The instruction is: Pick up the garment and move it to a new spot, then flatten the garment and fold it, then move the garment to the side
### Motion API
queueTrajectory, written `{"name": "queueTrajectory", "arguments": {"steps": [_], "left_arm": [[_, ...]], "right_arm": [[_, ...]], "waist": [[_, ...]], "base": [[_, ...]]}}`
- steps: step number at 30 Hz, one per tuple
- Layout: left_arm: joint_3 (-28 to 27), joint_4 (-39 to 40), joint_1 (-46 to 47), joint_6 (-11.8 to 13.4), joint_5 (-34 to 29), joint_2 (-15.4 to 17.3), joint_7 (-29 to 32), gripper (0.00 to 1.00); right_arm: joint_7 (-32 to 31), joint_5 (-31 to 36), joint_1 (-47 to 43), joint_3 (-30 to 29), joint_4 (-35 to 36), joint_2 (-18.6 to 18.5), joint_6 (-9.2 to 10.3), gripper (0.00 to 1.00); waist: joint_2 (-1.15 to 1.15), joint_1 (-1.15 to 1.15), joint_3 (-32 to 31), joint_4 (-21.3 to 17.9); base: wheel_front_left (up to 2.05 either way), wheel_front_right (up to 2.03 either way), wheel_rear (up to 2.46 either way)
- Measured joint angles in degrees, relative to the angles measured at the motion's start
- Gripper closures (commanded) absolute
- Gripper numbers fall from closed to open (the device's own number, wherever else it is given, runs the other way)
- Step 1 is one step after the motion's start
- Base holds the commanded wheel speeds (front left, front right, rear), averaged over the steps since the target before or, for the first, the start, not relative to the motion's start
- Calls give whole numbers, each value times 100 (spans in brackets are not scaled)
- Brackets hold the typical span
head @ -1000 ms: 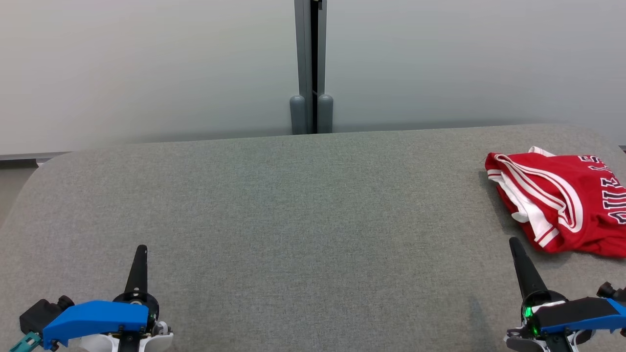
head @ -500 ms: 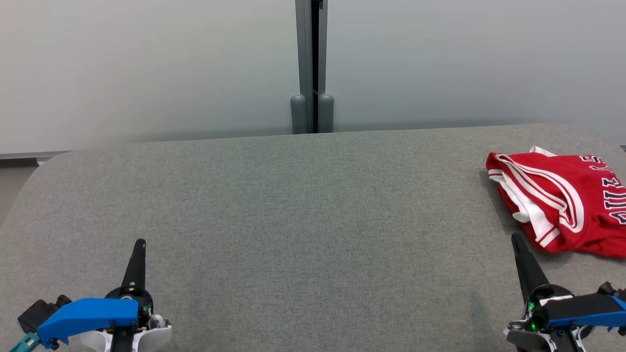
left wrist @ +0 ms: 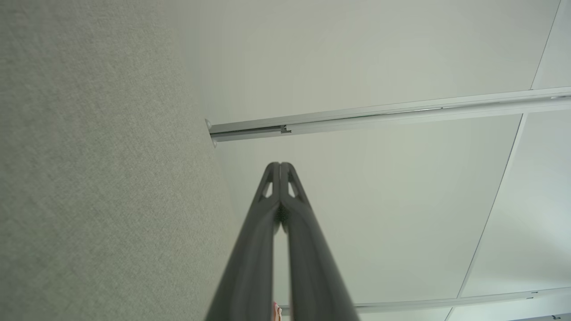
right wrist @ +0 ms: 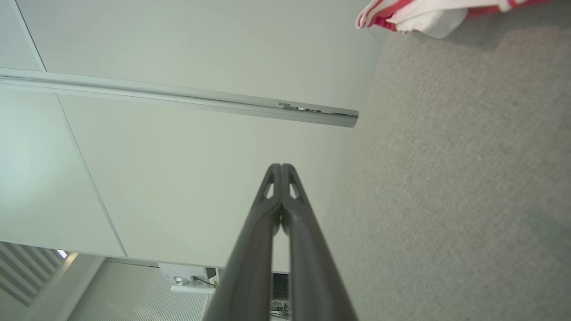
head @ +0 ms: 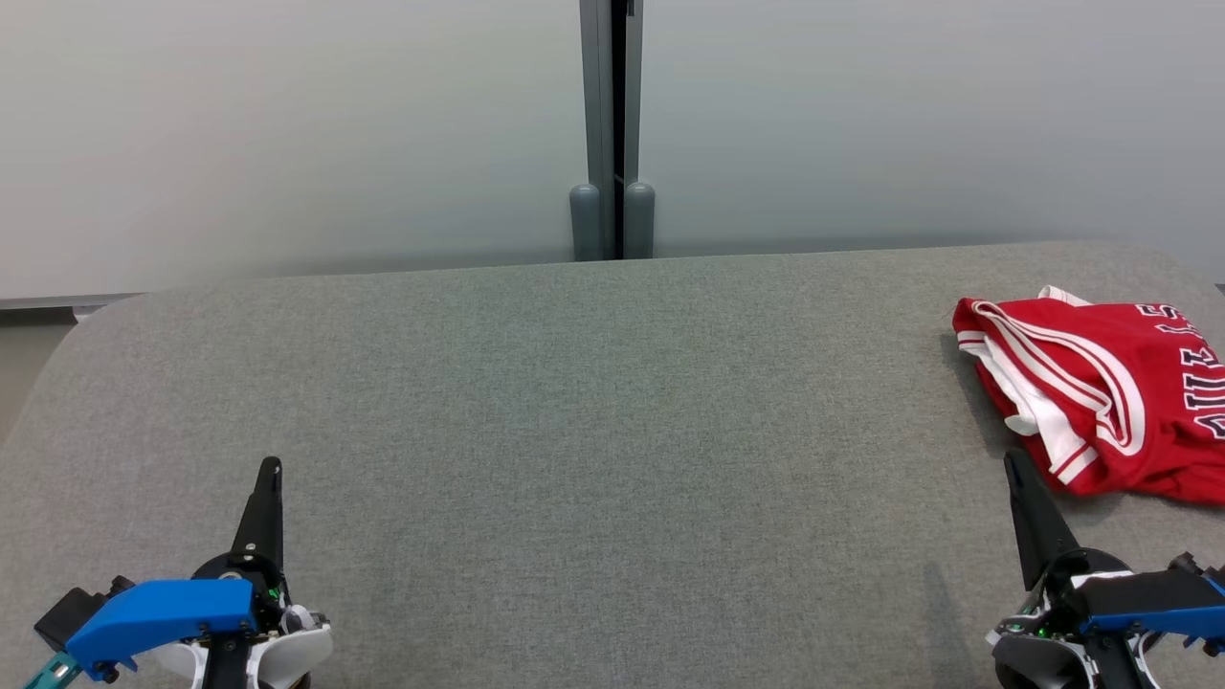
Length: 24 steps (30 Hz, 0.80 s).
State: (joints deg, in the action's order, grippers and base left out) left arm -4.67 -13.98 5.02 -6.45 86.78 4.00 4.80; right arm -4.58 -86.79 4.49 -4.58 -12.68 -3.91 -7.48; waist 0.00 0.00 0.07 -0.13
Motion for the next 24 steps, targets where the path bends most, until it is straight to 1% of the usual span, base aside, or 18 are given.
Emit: {"name": "queueTrajectory", "arguments": {"steps": [17,24], "left_arm": [[-179,-4,81,-99,560,-105,167,100],[-180,-4,92,-99,560,-107,167,100]], "right_arm": [[-83,-658,125,-51,-130,4,0,100],[-89,-660,126,-63,-133,10,0,100]], "waist": [[0,0,11,13],[0,0,11,13]], "base": [[0,0,0],[0,0,0]]}}
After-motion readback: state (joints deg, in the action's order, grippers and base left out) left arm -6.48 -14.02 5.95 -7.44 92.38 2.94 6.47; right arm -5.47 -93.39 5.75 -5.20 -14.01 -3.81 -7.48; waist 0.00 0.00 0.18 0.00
